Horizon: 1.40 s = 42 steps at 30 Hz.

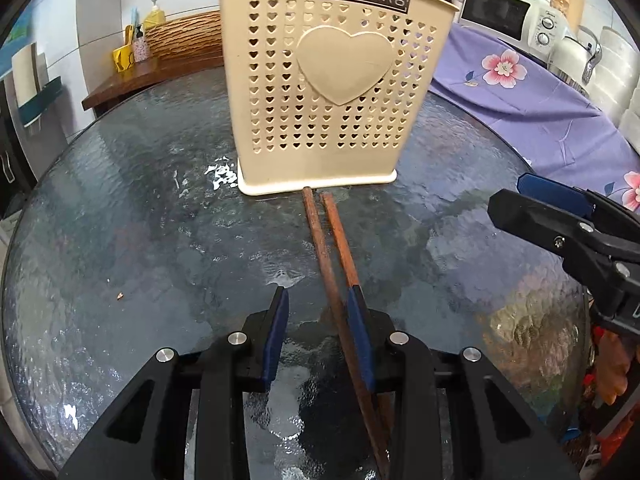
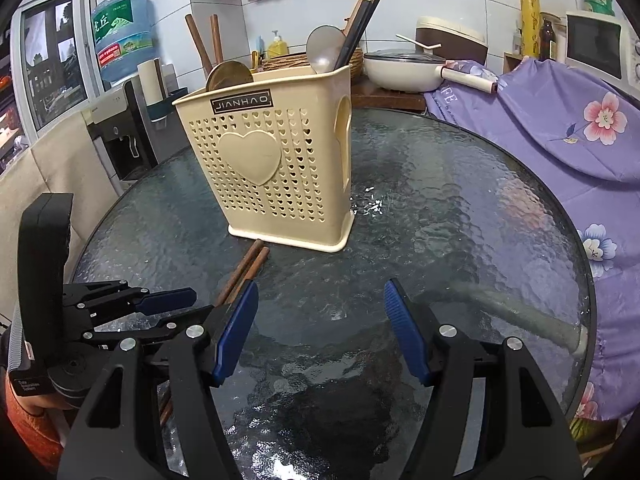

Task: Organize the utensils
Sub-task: 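Withdraw both tools toward the remaining wooden chopsticks, then grasp one wooden chopstick with the left tool while the right tool grasps the other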

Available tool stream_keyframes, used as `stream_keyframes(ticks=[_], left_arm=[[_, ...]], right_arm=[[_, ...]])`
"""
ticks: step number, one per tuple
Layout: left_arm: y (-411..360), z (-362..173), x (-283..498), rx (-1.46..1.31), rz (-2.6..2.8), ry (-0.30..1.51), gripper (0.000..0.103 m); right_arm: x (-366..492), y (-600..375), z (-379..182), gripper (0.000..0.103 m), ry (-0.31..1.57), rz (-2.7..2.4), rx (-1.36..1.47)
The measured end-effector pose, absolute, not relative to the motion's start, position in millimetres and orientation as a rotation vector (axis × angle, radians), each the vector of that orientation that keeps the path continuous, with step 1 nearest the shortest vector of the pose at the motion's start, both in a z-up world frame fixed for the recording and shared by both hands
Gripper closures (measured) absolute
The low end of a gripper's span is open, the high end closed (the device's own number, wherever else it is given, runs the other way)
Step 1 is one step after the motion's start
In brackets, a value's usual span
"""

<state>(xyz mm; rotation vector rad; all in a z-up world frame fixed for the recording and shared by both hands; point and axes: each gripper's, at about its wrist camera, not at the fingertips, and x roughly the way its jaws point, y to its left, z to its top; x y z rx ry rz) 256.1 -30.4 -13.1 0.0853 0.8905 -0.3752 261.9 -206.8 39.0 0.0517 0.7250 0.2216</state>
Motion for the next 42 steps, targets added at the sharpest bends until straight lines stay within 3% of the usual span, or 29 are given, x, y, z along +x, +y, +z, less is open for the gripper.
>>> stream_keyframes(ticks=[8, 20, 26, 31, 36, 38, 42], left_arm=[[-23, -13, 260, 0.119, -0.327, 0.890, 0.080], [27, -8, 263, 0.067, -0.241, 0.922, 0.080], [21, 4, 279, 0.074, -0.234, 0.896, 0.068], [20, -4, 301, 0.079, -0.211, 0.925, 0.067], [16, -9, 313, 0.103, -0.199, 0.933, 0.067], [14, -9, 316, 0.105, -0.198, 0.931, 0.068], [9, -9, 319, 0.130, -0.202, 0.924, 0.082]], right_arm=[[271, -197, 31, 0.038, 0.769, 0.230, 0.058], [299, -153, 7, 0.038, 0.854, 0.278, 0.047], [318, -132, -1, 0.054, 0.891, 0.247, 0.007], [328, -120, -6, 0.070, 0.916, 0.222, -0.016], [338, -110, -8, 0.079, 0.923, 0.210, -0.033], [343, -105, -8, 0.083, 0.924, 0.200, -0.046], [352, -98, -7, 0.090, 0.935, 0.202, -0.028]])
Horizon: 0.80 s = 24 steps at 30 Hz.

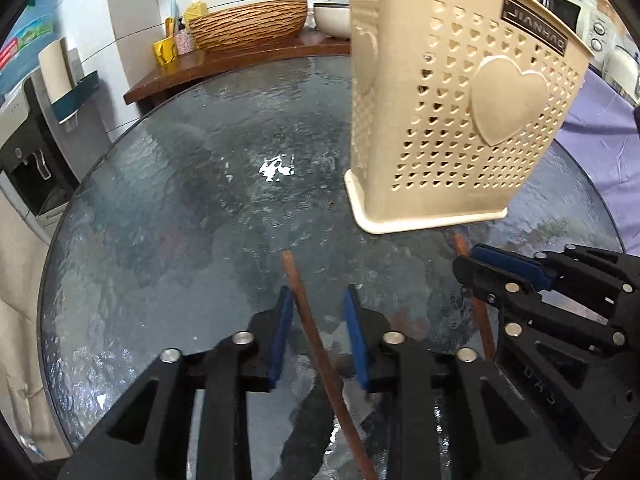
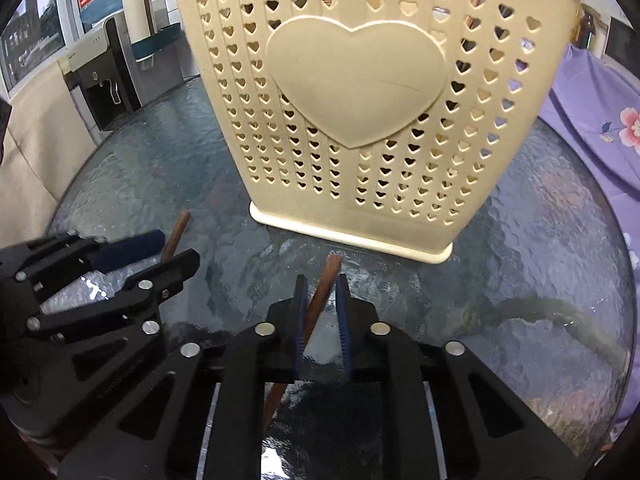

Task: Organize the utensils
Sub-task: 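Grasp one wooden chopstick with the left tool while the right tool grasps the other, then lift both wooden chopsticks upright and carry them over the cream holder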

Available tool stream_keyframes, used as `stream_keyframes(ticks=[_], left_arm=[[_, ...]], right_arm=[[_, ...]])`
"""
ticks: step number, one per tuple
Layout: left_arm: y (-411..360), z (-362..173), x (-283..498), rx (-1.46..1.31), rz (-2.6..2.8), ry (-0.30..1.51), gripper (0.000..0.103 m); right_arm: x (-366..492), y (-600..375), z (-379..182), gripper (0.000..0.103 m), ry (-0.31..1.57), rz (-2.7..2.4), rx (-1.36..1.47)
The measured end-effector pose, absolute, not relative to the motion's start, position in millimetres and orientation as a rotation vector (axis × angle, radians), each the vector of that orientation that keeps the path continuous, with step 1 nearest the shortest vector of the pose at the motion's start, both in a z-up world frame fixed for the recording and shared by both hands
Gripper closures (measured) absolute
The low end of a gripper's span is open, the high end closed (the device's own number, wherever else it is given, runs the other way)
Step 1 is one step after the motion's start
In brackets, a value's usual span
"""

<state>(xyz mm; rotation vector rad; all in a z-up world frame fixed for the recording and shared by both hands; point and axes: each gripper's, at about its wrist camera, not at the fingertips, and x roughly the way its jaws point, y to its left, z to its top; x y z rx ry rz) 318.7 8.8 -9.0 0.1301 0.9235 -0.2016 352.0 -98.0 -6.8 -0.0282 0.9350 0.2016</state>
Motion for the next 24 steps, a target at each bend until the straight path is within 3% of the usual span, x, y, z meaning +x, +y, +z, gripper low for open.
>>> stream_keyframes(ticks=[5, 24], left_arm=[[-1, -9, 310, 0.164, -0.206, 0.916, 0.092], [-13, 1, 304, 0.122, -0.203, 0.874, 0.096]], right_arm=[[354, -99, -6, 0.092, 0.940, 0.234, -0.024], [342, -118, 6, 0.095, 0.892, 0.342, -0.023]])
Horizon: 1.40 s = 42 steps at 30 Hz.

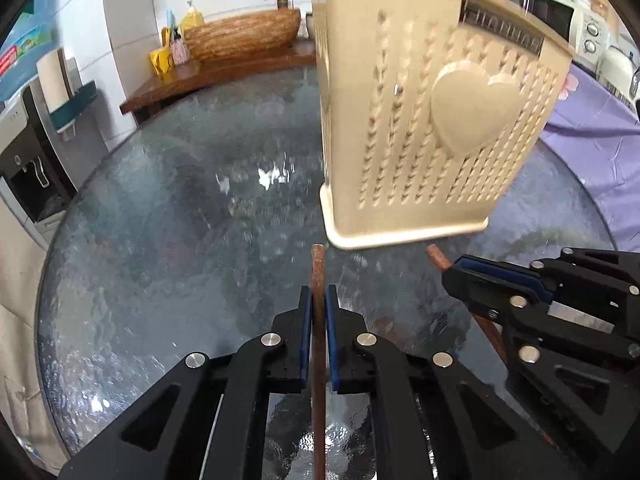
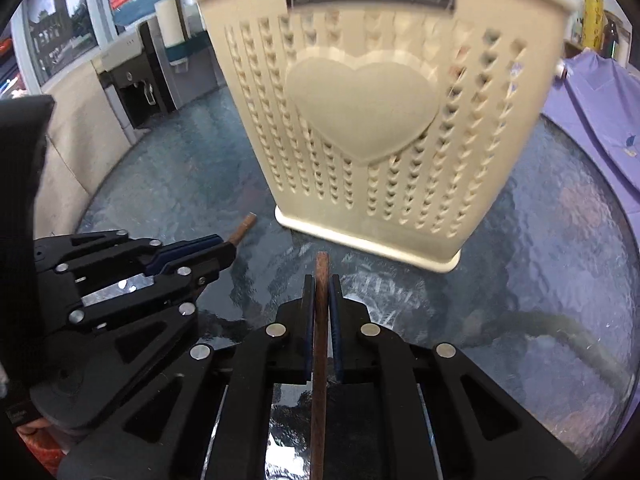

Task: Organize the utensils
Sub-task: 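Lift both wooden chopsticks upright and carry them over the cream holder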

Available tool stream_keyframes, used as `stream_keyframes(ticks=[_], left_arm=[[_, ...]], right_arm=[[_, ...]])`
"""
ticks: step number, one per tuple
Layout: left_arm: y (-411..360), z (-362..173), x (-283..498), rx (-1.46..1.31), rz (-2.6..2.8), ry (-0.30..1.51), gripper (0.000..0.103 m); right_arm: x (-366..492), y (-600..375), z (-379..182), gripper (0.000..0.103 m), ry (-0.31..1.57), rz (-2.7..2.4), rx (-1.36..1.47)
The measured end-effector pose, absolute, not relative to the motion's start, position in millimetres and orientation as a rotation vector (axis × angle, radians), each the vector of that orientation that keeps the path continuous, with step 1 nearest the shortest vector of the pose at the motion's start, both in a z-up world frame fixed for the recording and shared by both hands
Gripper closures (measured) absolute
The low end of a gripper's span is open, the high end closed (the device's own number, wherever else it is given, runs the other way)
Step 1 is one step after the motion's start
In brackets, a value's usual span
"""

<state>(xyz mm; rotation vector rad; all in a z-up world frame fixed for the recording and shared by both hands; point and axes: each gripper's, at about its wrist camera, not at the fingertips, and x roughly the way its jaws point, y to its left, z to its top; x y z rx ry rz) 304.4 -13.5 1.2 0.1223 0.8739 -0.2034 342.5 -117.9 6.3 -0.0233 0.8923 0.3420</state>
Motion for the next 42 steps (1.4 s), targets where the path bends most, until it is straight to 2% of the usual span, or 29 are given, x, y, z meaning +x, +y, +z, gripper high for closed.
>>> stream_keyframes(ticks=[20, 26, 42], left_arm=[[-9, 136, 236, 0.032, -0.393, 0.560, 0.096], [-8, 147, 230, 0.035, -0.451, 0.558, 0.096], [-7, 160, 227, 0.054, -0.505, 0.552, 0.096]], right_arm=[[262, -190, 147, 0.095, 0.572, 0.535, 0.060], [246, -206, 174, 0.095, 0.555, 0.573, 0.054], [246, -206, 191, 0.096, 0.544, 0.614, 0.031]])
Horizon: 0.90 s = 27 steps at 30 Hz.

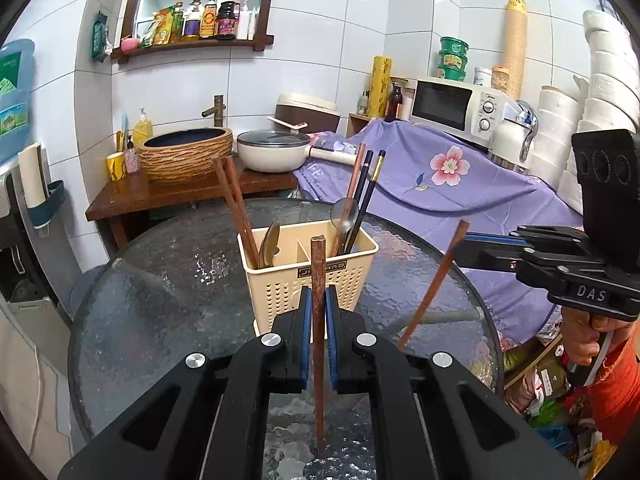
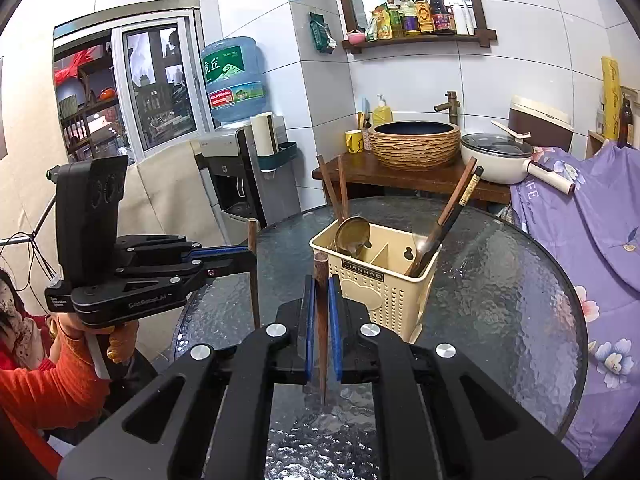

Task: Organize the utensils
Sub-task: 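Lift both wooden chopsticks upright and carry them over the cream holder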

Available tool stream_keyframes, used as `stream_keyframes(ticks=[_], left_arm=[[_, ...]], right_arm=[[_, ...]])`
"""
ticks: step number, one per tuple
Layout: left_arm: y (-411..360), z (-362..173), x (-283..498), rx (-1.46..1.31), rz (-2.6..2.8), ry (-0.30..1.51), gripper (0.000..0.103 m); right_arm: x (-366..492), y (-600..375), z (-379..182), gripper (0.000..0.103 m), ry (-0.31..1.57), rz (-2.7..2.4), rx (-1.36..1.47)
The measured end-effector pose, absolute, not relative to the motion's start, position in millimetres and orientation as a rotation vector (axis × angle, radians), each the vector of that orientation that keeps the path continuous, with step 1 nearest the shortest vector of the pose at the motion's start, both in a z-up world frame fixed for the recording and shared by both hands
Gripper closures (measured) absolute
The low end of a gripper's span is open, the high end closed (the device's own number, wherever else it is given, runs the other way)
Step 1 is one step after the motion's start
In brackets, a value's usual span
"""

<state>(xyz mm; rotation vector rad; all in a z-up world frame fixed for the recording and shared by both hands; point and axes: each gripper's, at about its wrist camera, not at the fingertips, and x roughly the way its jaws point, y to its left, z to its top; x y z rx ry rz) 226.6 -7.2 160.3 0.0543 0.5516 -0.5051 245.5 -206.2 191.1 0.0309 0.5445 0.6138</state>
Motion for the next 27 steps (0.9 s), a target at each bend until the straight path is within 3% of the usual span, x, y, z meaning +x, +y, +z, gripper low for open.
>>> stream_keyframes(ticks=[11, 21, 27], left_arm=[[-4, 192, 235, 0.020, -0.551, 0.512, 0.096], [-4, 290, 269, -0.022, -0.504, 0.380, 0.096], [-15, 309, 305, -0.046, -0.438, 0.378, 0.096]], right_arm=[[262, -206, 220, 0.096, 0.538, 0.642, 0.036], [296, -213, 310, 0.096, 0.451, 0.619, 0.053], [326, -216, 343, 0.096, 0.398, 0.533, 0.059]])
